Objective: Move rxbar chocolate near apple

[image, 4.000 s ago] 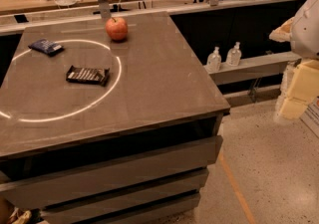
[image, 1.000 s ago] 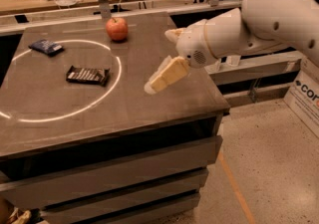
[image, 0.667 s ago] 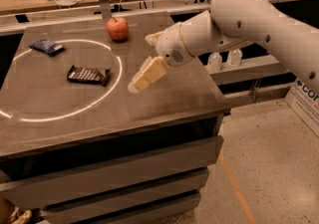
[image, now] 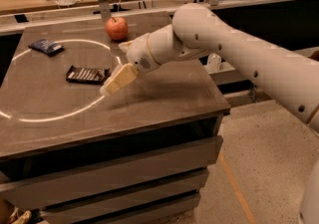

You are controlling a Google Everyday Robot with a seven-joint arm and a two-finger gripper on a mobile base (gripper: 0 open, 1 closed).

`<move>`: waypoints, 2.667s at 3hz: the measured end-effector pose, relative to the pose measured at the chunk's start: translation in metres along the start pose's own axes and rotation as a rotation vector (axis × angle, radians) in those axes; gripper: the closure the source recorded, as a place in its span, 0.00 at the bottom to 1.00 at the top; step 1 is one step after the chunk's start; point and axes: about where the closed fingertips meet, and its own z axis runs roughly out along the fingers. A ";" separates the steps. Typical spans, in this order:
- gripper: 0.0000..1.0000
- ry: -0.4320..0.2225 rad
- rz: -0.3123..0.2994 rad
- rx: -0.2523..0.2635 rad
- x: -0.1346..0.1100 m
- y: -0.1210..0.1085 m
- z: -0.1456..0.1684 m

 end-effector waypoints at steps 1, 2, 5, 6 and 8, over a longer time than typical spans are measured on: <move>0.00 -0.060 -0.046 -0.015 -0.014 -0.008 0.033; 0.00 -0.079 -0.073 -0.065 -0.021 -0.008 0.057; 0.70 -0.074 -0.020 -0.086 0.002 0.003 0.061; 0.93 -0.096 -0.053 0.062 -0.010 -0.018 0.018; 1.00 -0.118 -0.095 0.497 -0.039 -0.087 -0.082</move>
Offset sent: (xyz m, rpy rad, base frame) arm 0.0204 0.0827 -0.0177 0.0789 -0.0397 0.1743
